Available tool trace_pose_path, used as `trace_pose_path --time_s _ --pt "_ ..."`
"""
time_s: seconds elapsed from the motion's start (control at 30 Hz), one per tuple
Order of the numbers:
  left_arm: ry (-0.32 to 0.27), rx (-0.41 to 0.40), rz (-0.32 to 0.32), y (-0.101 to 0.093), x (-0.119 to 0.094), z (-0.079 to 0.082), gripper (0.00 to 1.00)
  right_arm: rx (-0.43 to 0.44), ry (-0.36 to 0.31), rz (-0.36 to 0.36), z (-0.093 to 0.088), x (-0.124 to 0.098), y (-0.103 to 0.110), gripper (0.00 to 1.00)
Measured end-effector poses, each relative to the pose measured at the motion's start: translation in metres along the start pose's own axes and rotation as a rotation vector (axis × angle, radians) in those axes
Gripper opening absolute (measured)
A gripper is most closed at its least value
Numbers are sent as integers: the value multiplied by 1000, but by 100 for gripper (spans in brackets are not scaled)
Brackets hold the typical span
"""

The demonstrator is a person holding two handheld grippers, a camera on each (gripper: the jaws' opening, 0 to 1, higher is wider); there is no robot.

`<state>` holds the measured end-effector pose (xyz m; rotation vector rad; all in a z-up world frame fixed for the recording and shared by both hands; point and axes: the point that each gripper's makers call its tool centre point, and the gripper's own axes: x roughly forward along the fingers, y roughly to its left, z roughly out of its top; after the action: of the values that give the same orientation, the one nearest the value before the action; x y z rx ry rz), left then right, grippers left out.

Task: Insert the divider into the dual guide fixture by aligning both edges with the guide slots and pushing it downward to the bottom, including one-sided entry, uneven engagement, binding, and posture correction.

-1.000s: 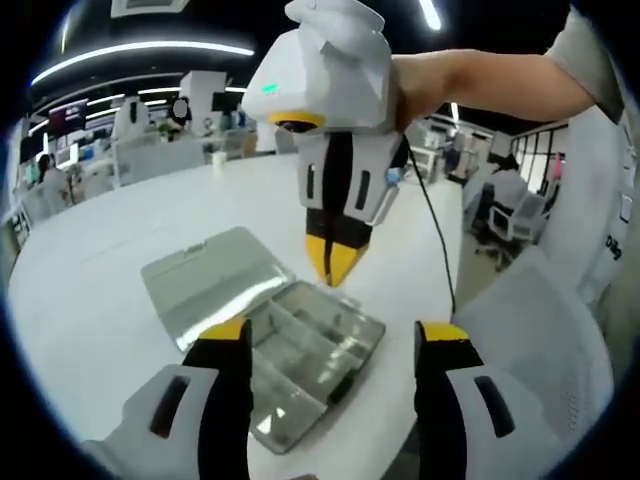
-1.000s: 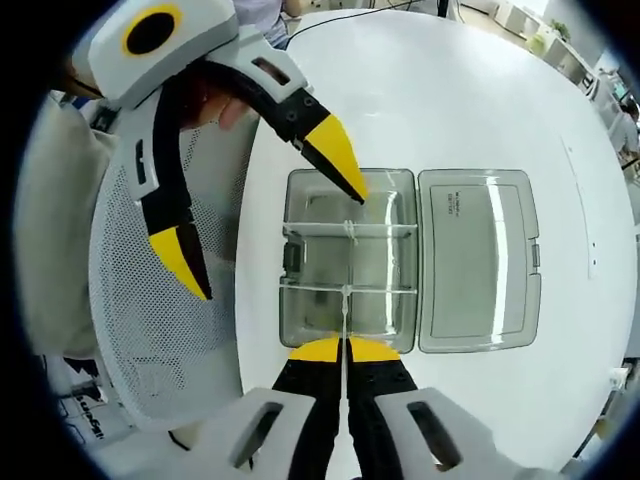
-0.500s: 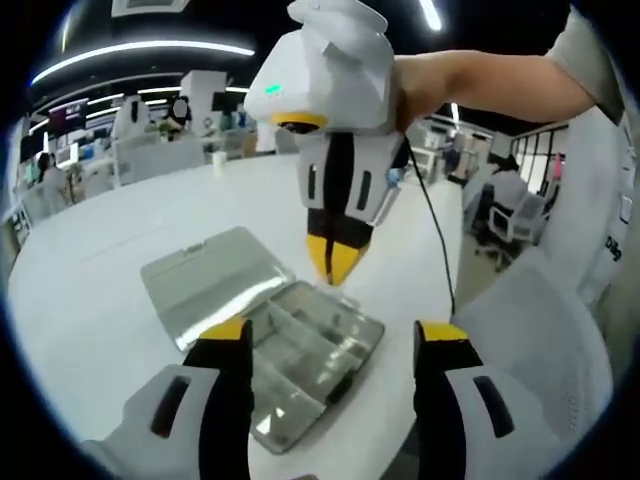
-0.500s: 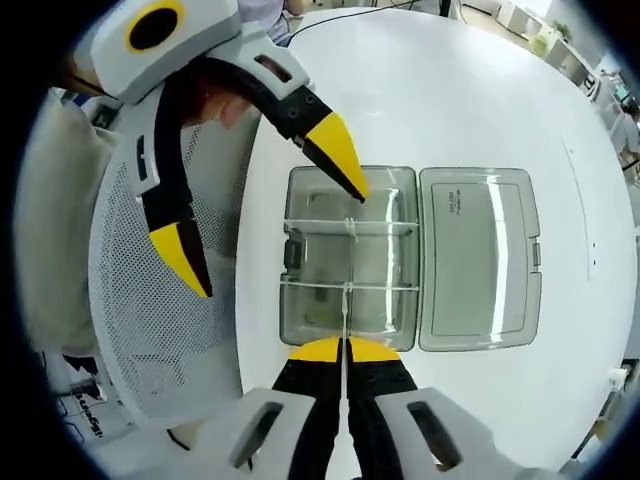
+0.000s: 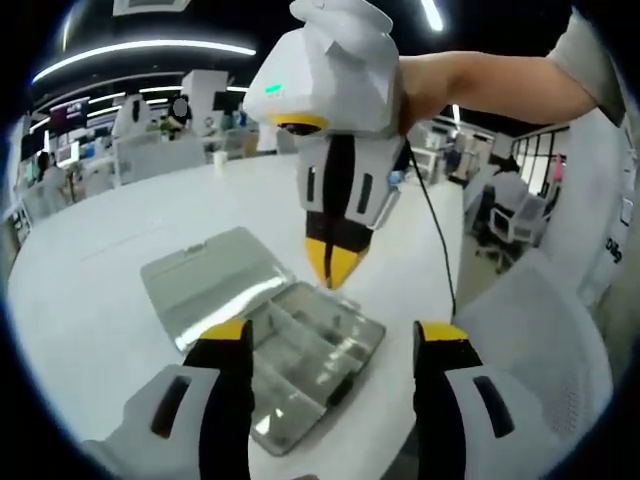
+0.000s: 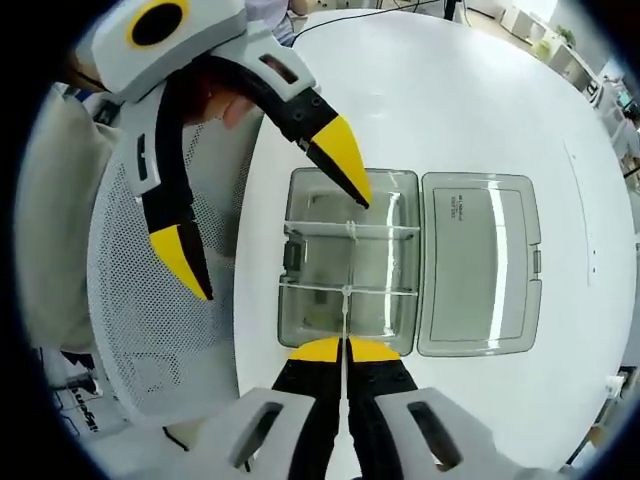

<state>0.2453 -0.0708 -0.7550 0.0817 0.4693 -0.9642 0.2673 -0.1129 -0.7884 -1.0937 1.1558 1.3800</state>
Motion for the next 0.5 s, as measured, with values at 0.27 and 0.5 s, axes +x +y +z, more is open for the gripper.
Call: trace_pose_path --time_s 0.27,0.5 --pt "1 1 1 0 0 0 63 -19 16 -6 1 3 0 0" --pt "0 0 5 1 -1 0 63 -7 24 -1 0 5 -1 0"
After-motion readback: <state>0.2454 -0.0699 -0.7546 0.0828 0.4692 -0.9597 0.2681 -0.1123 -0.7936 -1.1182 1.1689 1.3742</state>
